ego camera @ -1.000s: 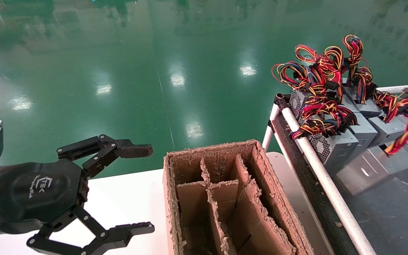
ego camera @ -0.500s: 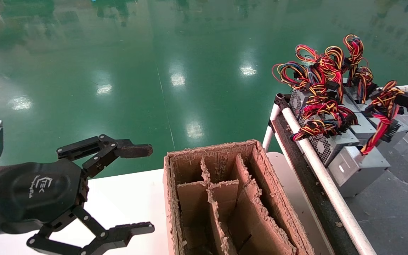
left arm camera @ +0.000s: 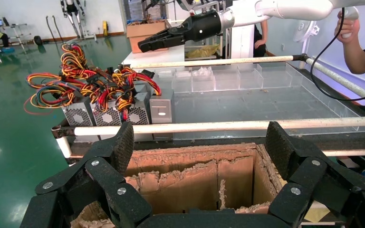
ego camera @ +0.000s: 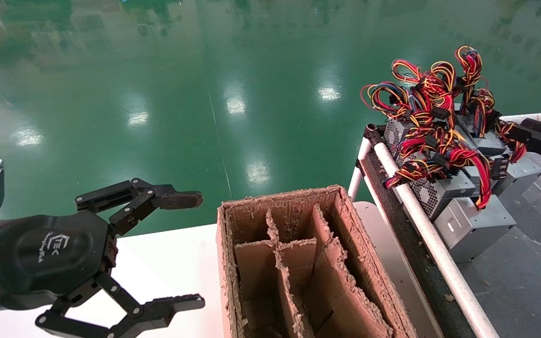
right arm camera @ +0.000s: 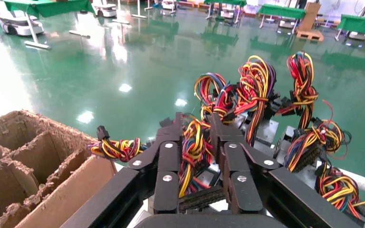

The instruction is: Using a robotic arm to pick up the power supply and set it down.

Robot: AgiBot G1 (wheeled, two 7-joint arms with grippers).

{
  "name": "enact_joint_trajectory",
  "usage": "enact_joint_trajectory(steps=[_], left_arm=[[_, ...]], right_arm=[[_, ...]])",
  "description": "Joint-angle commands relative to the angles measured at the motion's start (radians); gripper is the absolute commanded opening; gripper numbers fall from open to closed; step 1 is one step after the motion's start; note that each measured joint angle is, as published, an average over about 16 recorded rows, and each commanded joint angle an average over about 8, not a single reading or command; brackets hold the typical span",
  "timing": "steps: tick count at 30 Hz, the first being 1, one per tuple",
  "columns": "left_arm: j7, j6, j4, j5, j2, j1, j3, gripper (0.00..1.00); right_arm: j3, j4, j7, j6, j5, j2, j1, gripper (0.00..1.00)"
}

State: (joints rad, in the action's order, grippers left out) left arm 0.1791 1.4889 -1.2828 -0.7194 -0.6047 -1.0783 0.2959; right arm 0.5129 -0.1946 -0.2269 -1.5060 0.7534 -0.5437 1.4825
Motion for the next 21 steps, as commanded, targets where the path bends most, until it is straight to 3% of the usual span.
enact_joint_trajectory(steps=[1, 11, 21], left_arm=[[0.0, 0.0, 0.0, 0.0, 0.0, 0.0, 0.0, 1.0], [0.0, 0.0, 0.0, 0.001, 0.0, 0.0, 0.001, 1.0], [-0.001, 0.0, 0.001, 0.001, 0.0, 0.0, 0.002, 1.0]], right_arm=[[0.007, 0.01, 0.0, -0.002, 0.012, -0.003, 0.013, 1.0], [-0.014, 0.025, 0.007, -0.071, -0.02, -0.026, 0.037, 1.0], [-0.047, -0.139, 0.067, -0.066, -0.023, -0.035, -0.026, 1.0]])
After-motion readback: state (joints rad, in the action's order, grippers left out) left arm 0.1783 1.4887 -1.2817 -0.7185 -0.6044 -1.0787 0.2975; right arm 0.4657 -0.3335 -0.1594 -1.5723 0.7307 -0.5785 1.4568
